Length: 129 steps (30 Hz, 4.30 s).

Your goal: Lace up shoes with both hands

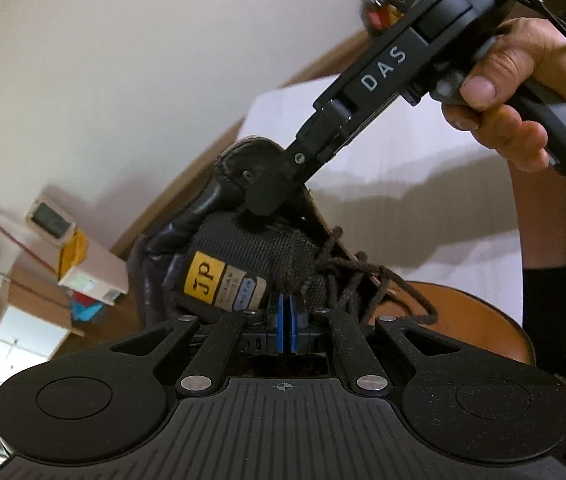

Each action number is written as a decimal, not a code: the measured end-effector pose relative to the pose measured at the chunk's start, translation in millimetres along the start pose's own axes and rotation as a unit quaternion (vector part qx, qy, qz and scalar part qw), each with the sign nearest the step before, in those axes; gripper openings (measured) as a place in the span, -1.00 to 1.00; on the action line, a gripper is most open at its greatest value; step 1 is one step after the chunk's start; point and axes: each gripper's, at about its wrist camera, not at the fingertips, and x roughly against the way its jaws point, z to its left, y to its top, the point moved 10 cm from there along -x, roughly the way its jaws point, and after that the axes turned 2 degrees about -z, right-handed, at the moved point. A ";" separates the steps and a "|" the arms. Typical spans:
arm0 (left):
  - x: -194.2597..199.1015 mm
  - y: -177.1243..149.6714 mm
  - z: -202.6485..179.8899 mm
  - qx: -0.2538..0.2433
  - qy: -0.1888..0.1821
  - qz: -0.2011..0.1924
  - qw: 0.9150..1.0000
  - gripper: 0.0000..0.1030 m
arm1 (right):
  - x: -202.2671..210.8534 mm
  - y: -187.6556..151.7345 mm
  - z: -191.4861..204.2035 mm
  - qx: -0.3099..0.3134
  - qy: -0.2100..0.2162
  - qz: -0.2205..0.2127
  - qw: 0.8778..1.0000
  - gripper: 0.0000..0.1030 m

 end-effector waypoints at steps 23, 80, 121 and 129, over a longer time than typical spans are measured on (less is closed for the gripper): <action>-1.8 17.8 -2.8 -0.087 -0.023 0.051 0.995 -0.93 | -3.0 2.8 -6.0 -0.040 0.042 -0.005 0.998 -0.55; -26.9 20.9 -1.3 -0.059 -0.053 0.162 0.984 -0.94 | -2.7 4.5 -13.3 -0.059 0.066 -0.013 0.996 -0.53; -24.8 22.9 -14.2 -0.116 -0.025 0.162 0.980 -0.94 | -2.0 3.9 -18.6 -0.075 0.094 -0.015 0.993 -0.51; -27.8 20.3 -16.8 -0.150 -0.005 0.193 0.970 -0.94 | -1.7 4.0 -18.3 -0.076 0.093 -0.014 0.993 -0.51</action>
